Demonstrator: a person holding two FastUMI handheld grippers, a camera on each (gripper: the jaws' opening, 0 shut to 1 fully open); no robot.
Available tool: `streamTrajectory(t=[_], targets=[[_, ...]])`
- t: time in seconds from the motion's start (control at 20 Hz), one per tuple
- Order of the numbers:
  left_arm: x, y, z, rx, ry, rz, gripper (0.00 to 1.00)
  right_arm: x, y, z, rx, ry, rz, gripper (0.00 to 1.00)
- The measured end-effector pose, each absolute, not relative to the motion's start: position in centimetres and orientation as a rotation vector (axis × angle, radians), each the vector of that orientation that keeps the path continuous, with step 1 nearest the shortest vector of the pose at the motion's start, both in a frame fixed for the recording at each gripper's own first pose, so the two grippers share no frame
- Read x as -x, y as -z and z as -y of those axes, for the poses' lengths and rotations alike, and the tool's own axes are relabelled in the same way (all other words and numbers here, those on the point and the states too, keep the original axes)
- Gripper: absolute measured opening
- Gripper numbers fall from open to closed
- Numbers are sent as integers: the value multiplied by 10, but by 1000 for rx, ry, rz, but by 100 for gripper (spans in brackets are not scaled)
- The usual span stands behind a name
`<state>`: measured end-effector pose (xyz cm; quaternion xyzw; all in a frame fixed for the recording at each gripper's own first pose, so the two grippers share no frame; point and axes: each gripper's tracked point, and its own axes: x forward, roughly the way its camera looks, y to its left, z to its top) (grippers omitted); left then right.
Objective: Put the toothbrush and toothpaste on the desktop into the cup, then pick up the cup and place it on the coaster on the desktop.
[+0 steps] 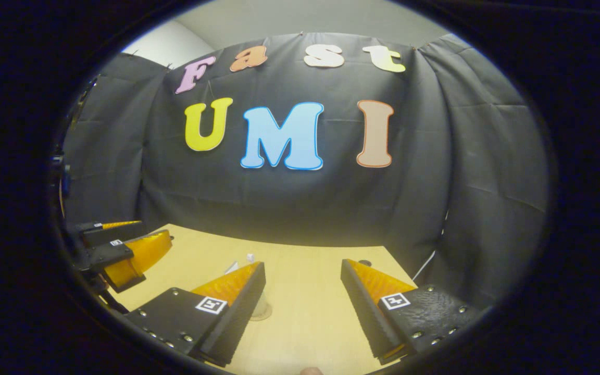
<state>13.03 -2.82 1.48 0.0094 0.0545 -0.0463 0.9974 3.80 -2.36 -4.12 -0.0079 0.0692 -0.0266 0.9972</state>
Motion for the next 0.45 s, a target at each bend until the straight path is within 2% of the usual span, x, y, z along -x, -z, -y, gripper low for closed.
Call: streamTrajectory(t=[0.05,0.15,0.2,0.45], targets=[[-129,-17,27,-17,101,-104,87,-38,40,23,20,61,-138,87],[-129,-22,23,-21,111,-88,87,-34,35,20,11,73,-140,87],[-130,-23,23,-25,115,-83,87,-30,32,20,5,80,-137,92],[-128,-34,36,-12,150,-67,87,-17,15,31,-2,118,-112,92]])
